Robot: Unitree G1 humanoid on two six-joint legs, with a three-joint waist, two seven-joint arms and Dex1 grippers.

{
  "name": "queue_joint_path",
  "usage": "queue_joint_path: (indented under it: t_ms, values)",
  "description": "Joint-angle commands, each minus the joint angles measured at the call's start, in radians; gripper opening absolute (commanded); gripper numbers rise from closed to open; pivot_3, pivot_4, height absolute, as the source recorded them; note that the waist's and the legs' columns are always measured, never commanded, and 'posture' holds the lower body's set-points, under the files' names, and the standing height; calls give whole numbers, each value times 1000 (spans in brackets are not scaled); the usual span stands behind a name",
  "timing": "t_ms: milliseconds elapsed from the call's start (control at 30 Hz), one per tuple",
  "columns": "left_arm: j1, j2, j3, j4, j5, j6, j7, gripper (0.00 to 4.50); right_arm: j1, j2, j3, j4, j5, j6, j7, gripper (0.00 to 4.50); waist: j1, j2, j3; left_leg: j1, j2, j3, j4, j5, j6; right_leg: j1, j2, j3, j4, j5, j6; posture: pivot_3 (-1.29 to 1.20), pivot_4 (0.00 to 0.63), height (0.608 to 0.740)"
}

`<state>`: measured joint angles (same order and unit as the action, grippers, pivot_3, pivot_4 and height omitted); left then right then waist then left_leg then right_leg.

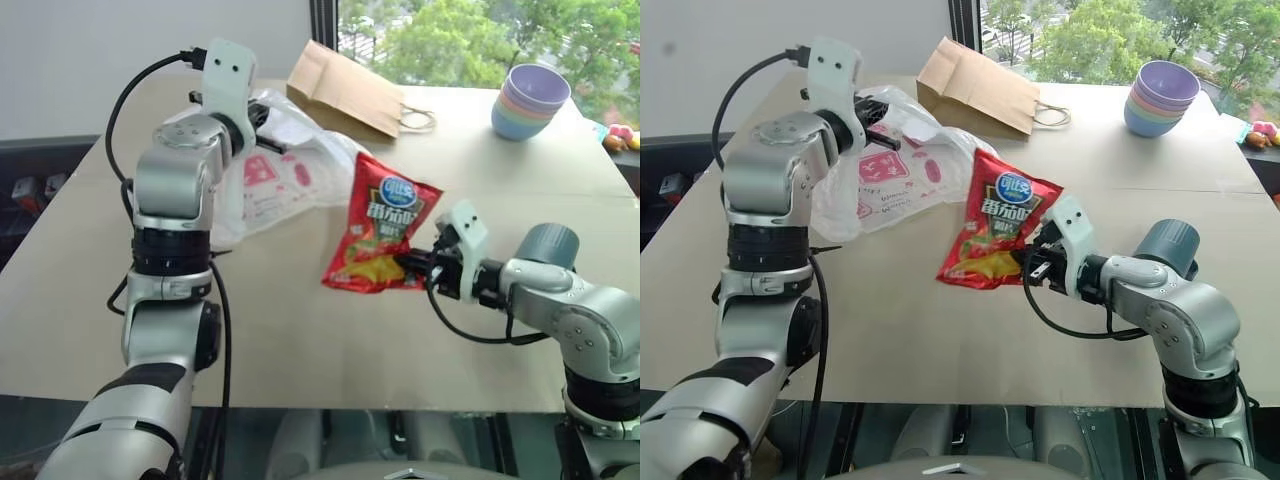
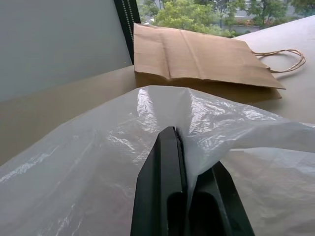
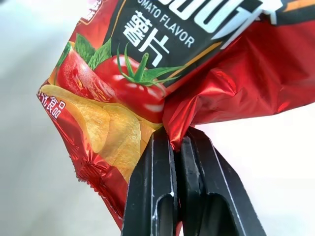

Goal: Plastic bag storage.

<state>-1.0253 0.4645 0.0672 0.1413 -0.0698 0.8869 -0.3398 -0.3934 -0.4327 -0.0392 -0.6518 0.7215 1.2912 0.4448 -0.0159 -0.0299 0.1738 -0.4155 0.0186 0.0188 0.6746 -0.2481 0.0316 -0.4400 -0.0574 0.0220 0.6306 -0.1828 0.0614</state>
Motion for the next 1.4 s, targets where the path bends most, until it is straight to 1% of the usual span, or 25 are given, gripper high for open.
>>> queue_joint_path:
  t_ms: [33,133,200,267,400,533,667,733,900,1000,1033,1100,1167,1267,1400]
  values:
    - [-47,-5,-1,-6,-10,-17,-2,0,-20,-35,21,-34,37,1,32,44,0,0,0,0,0,0,0,0,0,0,0,0,0,0,0,0,150,740]
    - [-53,-11,-7,-31,-41,-3,-41,0,-97,-32,130,51,-11,-32,35,44,-2,0,0,0,0,1,0,0,0,0,0,0,0,0,0,0,150,740]
    - [-38,7,-13,-78,-72,28,-89,0,-155,-16,195,141,-58,-65,35,44,-1,0,0,0,0,0,0,0,0,0,0,0,0,0,0,0,150,740]
    - [-14,42,-25,-145,-108,61,-150,0,-219,-6,258,242,-108,-105,51,44,-11,0,1,0,0,1,0,0,0,0,1,1,0,0,0,0,150,740]
    - [39,125,-51,-279,-176,139,-254,0,-332,-6,331,427,-177,-177,119,44,-20,0,1,0,0,1,0,0,0,-1,1,2,0,0,0,0,150,740]
    - [39,138,-33,-296,-182,185,-225,0,-393,-58,402,462,-201,-247,271,44,-14,0,1,-1,0,1,0,0,0,-1,0,1,0,0,0,0,150,740]
    - [36,115,-29,-306,-174,211,-177,0,-413,-152,489,392,-226,-343,459,44,-11,0,1,-1,0,0,0,0,0,-1,0,0,-1,0,0,0,150,740]
    - [32,105,-30,-305,-180,217,-170,0,-427,-170,524,386,-256,-374,496,44,-10,0,1,-1,0,0,0,0,0,-1,0,0,-1,0,0,0,150,740]
    - [44,118,-25,-350,-230,256,-203,0,-478,-101,567,525,-341,-430,505,44,-20,0,1,-1,1,1,0,0,0,-1,1,1,0,0,0,0,150,740]
    - [88,180,-19,-438,-317,328,-285,0,-515,-33,526,683,-360,-459,497,44,-25,1,1,0,1,1,0,0,0,-2,1,2,2,0,0,0,150,740]
    - [105,199,-19,-466,-341,344,-307,0,-522,-13,491,732,-358,-450,472,44,-24,1,1,0,1,1,0,0,0,-2,1,2,2,0,0,0,150,740]
    - [125,216,-10,-501,-388,384,-329,0,-522,-9,437,779,-349,-434,461,44,-23,1,2,-1,1,1,0,0,0,-3,1,2,2,0,0,0,150,740]
    - [141,227,-6,-528,-427,415,-344,0,-512,-17,369,781,-319,-387,454,44,-13,1,2,-1,1,1,0,0,0,-3,0,2,2,0,0,0,150,740]
    - [149,211,-12,-546,-460,438,-331,0,-495,-15,258,755,-263,-289,423,44,-4,1,2,-2,0,1,0,0,0,-3,0,2,1,0,0,0,150,740]
    - [143,170,-35,-550,-483,444,-304,0,-511,72,106,743,-207,-108,276,44,-1,1,2,-1,0,1,0,0,0,-3,0,2,3,0,-1,0,150,740]
